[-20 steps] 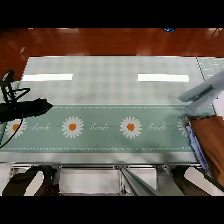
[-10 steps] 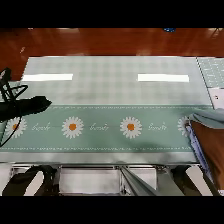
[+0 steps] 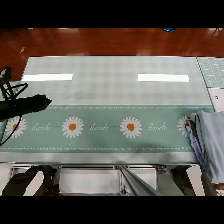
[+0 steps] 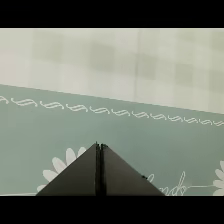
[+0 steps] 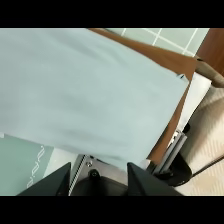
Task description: Fold the shirts.
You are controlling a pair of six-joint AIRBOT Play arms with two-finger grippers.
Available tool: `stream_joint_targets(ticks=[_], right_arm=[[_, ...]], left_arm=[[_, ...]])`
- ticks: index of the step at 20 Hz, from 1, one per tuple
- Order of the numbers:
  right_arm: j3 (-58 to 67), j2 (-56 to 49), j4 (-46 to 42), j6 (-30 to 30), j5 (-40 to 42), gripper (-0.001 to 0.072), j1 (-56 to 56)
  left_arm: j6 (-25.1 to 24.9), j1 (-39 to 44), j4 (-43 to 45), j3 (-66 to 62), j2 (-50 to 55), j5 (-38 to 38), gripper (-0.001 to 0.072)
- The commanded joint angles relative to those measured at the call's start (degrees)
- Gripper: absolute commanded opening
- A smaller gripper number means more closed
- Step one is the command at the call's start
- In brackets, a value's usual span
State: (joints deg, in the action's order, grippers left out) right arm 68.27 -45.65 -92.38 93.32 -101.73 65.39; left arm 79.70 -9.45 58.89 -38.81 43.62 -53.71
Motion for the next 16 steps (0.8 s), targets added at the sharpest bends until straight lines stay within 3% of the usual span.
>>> stream_joint_targets(ticks=[1, 3, 5, 7, 8, 10, 12, 14, 16], right_arm=[[-0.7, 0.1, 10.5, 1.1, 9.5, 0.04, 0.2], [-0.7, 0.1, 28.3, 1.0, 20.3, 0.0256, -0.3], [-0.7, 0.0, 45.1, -4.0, 32.2, 0.0023, -5.2], [-0.7, -0.6, 55.5, -10.4, 44.5, 0.0024, -16.6], [-0.3, -1.3, 56.2, -12.4, 47.6, 0.0024, -23.3], [0.8, -4.6, 51.7, -14.9, 51.0, 0.0024, -39.7], [1.3, -9.2, 41.7, -14.3, 51.5, 0.0024, -56.2], [1.3, -14.4, 27.8, -9.2, 49.9, 0.0024, -69.4], [1.3, -20.2, 9.3, 0.4, 45.3, 0.0024, -77.3]], left_arm=[[-1.2, -0.1, -0.4, -1.1, 2.1, 1.2, 0.0024], [-1.2, -0.1, -0.7, -3.8, 2.9, -0.2, 0.0024], [-1.2, 0.0, -1.3, -8.0, 2.8, -1.4, 0.0024], [-1.2, 0.0, -3.4, -13.9, 3.0, -1.4, 0.0023], [-1.2, 0.0, -4.6, -17.1, 3.3, -1.4, 0.0023], [-1.2, 1.8, -6.0, -23.7, 4.7, -1.4, 0.0022], [-1.2, 6.5, -5.7, -28.5, 7.6, -1.5, 0.0022], [-0.2, 12.0, -1.6, -29.7, 11.2, -3.0, 0.0022], [2.2, 16.9, 10.3, -29.2, 15.5, -7.9, 0.0022]])
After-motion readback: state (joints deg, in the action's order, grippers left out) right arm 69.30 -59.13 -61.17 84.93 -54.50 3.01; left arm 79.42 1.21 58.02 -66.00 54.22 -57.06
